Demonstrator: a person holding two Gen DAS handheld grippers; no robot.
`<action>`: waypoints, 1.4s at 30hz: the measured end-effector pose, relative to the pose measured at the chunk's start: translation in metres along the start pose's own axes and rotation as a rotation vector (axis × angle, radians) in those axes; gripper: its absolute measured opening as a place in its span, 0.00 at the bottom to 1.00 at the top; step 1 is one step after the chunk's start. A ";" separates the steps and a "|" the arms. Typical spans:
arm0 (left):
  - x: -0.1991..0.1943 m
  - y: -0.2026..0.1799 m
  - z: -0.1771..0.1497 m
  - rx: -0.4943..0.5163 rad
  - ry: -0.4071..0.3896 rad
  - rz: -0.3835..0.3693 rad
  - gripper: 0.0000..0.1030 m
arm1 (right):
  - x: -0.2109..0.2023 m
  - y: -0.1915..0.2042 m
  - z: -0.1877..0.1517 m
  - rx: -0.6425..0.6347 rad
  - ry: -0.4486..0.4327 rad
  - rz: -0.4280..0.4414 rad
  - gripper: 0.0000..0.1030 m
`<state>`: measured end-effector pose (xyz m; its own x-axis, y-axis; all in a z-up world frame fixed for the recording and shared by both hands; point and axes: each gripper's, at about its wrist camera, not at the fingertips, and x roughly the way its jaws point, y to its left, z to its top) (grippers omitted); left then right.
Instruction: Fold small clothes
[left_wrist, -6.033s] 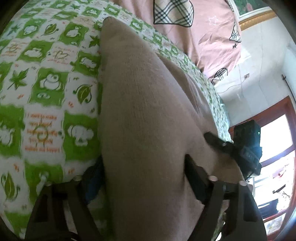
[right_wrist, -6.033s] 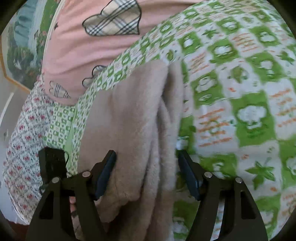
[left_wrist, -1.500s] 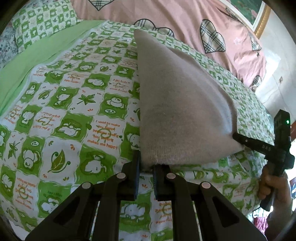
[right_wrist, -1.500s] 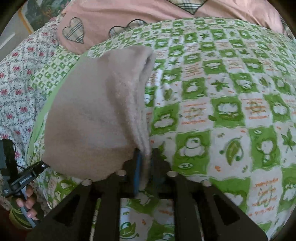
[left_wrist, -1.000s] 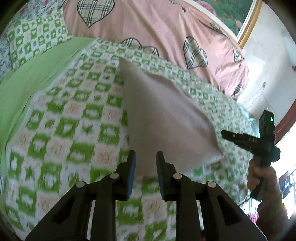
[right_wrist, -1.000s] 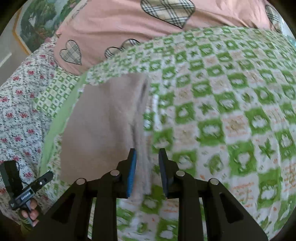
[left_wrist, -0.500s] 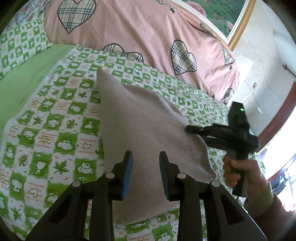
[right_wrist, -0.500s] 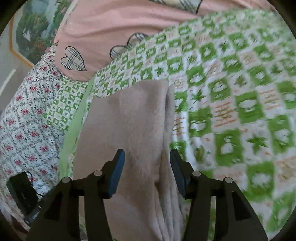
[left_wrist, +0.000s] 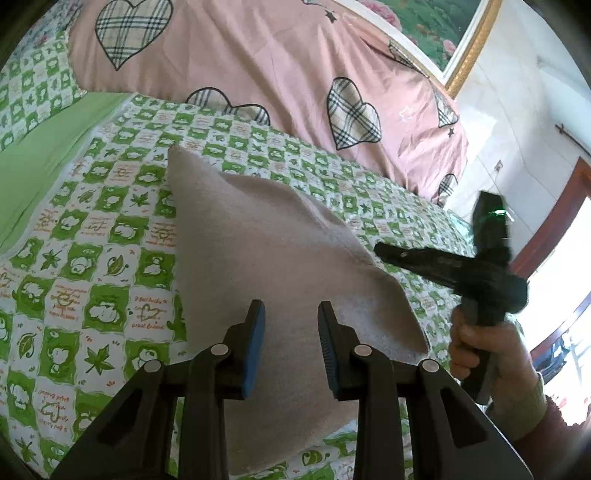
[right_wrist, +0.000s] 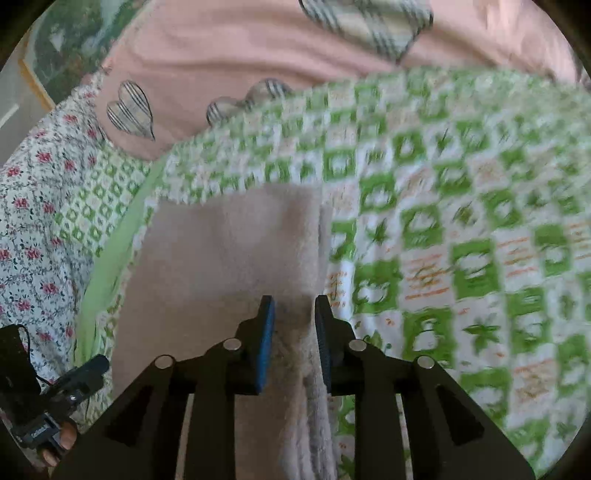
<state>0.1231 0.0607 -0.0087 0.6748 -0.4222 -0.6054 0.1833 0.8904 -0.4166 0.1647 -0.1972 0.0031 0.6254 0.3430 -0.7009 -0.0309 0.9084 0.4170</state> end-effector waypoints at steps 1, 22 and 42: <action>0.004 0.000 -0.001 0.008 0.016 -0.002 0.29 | -0.002 0.005 -0.003 -0.010 0.003 0.043 0.23; -0.014 0.007 -0.048 -0.016 0.055 0.063 0.20 | -0.013 -0.003 -0.064 -0.021 0.060 0.037 0.23; -0.025 -0.002 -0.087 -0.012 0.097 0.208 0.32 | -0.051 -0.011 -0.113 -0.032 0.018 -0.027 0.23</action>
<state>0.0433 0.0547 -0.0518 0.6252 -0.2447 -0.7411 0.0384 0.9581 -0.2839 0.0449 -0.1980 -0.0310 0.6126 0.3221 -0.7218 -0.0394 0.9245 0.3791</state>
